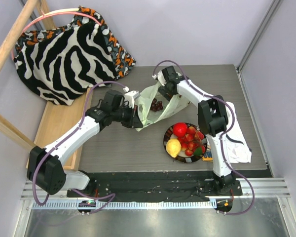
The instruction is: Take the fake fruits out of the plastic bag
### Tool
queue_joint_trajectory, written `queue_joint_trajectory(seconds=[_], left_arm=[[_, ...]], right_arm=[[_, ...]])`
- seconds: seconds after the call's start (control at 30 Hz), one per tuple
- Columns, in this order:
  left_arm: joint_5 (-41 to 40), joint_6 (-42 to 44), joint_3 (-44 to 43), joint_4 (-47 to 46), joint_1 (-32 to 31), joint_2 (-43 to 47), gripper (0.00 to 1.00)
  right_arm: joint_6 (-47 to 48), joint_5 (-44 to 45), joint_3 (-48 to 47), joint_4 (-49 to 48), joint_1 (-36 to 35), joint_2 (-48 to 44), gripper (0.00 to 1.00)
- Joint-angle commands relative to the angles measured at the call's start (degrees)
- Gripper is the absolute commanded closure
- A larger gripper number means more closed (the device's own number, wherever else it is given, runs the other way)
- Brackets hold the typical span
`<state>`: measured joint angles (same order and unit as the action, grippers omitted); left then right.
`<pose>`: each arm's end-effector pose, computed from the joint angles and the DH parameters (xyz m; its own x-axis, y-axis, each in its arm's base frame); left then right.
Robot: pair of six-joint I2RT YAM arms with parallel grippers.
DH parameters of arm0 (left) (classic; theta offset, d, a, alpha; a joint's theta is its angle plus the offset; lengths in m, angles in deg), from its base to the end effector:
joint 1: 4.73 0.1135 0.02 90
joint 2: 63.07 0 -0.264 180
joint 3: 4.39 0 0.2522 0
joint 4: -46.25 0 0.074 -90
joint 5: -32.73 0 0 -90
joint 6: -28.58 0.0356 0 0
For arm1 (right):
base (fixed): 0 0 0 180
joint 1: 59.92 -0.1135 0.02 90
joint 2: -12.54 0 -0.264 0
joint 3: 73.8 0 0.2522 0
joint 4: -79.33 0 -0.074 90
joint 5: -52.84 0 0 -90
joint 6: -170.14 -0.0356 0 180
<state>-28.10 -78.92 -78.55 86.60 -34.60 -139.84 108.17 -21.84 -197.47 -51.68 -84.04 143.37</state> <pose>0.2415 -0.1587 0.2874 -0.7874 0.1494 -0.5981 0.5320 0.6548 -0.5369 0.4631 0.1970 0.1918 -0.5470 -0.7415 -0.3886 -0.5855 0.6706 -0.4555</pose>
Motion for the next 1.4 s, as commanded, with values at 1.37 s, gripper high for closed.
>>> queue_joint_trajectory(seconds=[1.37], left_arm=[[-5.70,3.43,-14.65,-1.54,0.07,-6.55,1.00]], right_arm=[[21.54,-28.14,47.76,35.61,-20.26,-75.01,0.72]])
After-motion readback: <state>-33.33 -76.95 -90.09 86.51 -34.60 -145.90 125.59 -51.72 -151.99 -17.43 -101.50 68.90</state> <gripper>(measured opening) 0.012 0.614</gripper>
